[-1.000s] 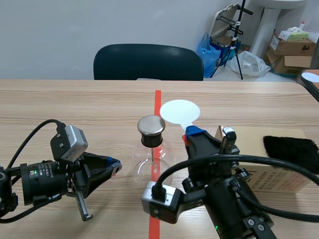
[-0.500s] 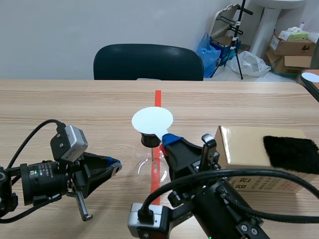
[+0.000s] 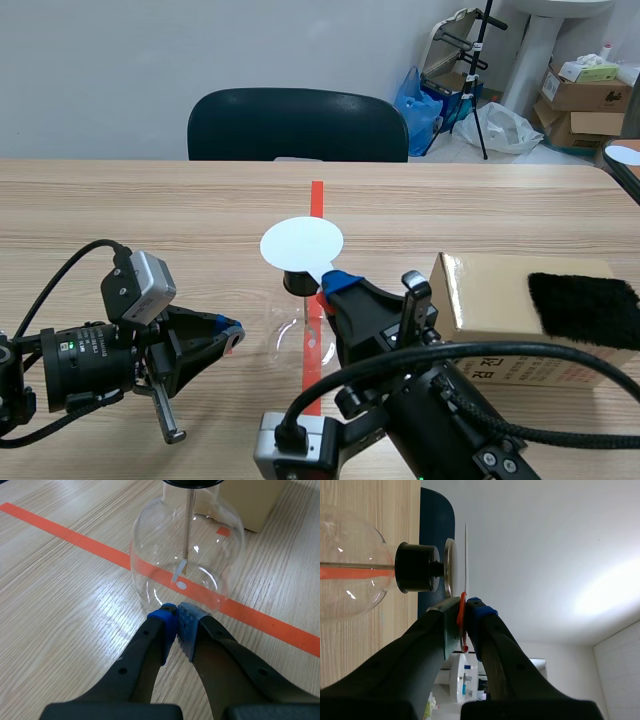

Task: Do the electroscope experiment

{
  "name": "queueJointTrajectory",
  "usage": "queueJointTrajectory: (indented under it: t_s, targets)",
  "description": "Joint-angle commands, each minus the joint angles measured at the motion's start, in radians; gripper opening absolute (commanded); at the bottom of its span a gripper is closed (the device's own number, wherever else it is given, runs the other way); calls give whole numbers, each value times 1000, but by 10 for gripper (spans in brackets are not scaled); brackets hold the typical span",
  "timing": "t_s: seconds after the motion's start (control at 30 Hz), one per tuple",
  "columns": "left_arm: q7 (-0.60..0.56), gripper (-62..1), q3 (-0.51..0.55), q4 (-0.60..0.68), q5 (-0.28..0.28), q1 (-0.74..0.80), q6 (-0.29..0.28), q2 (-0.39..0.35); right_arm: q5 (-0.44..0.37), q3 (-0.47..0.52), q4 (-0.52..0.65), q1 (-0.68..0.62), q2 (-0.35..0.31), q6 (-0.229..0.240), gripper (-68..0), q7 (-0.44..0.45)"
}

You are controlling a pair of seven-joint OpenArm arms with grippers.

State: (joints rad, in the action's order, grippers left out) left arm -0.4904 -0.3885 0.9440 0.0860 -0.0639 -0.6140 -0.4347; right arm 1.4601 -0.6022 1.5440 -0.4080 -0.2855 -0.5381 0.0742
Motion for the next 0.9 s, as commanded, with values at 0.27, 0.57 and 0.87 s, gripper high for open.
queueJointTrajectory:
  t_s: [0.27,0.57,0.87]
  targets:
    - [-15,-577,6,5,-14,-5,-3,5,1,7,19,12,-5,-14,-665,0]
    - [-14,-577,6,5,-14,-5,-3,5,1,8,19,12,-5,-14,-665,-6]
    - [-14,-577,6,5,-14,-5,-3,5,1,8,19,12,-5,-14,-665,-156]
